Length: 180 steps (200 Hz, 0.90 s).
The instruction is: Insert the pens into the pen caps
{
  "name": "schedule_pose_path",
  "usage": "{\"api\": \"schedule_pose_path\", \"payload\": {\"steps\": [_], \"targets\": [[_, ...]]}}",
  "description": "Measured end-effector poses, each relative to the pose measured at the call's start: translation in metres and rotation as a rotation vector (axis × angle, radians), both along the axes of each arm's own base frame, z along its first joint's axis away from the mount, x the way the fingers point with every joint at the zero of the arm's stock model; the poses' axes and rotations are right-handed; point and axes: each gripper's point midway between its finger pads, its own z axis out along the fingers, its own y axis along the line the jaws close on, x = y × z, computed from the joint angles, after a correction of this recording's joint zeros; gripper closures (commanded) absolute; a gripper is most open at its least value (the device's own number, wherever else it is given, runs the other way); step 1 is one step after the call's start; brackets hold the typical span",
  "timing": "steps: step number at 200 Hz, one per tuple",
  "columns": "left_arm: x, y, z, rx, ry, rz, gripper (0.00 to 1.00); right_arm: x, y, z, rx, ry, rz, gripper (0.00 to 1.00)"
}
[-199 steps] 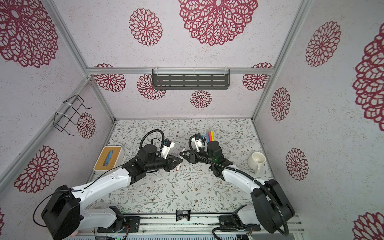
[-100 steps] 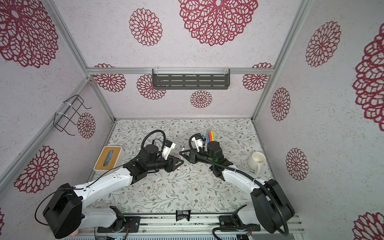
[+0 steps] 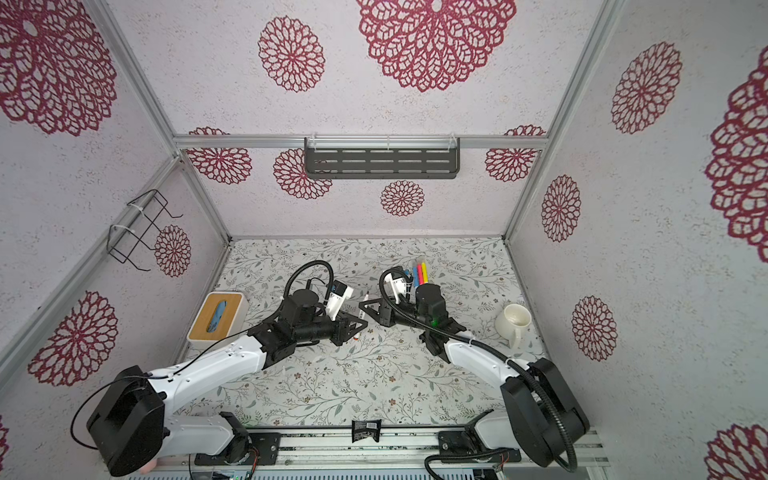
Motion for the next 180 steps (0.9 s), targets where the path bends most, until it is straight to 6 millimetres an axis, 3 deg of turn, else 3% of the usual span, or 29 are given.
{"api": "schedule_pose_path", "payload": {"steps": [14, 32, 76, 99, 117, 143, 180], "targets": [[0.003, 0.001, 0.000, 0.005, -0.003, 0.018, 0.95, 0.000, -0.001, 0.001, 0.000, 0.006, -0.009, 0.51], [0.010, 0.007, -0.001, 0.019, -0.019, 0.061, 0.96, 0.003, -0.007, -0.001, -0.026, 0.009, -0.053, 0.44], [0.019, 0.028, 0.004, 0.040, -0.073, 0.170, 0.99, 0.026, -0.047, -0.006, -0.183, 0.068, -0.301, 0.43], [0.018, 0.038, 0.004, 0.050, -0.091, 0.209, 1.00, 0.051, -0.087, -0.007, -0.285, 0.133, -0.501, 0.44], [0.017, 0.043, 0.004, 0.055, -0.100, 0.226, 1.00, 0.066, -0.130, -0.015, -0.369, 0.215, -0.681, 0.46], [0.015, 0.050, 0.002, 0.061, -0.107, 0.245, 1.00, 0.070, -0.175, -0.026, -0.475, 0.307, -0.883, 0.45], [0.013, 0.056, 0.002, 0.061, -0.118, 0.263, 1.00, 0.070, -0.207, -0.050, -0.562, 0.453, -1.004, 0.44]]}}
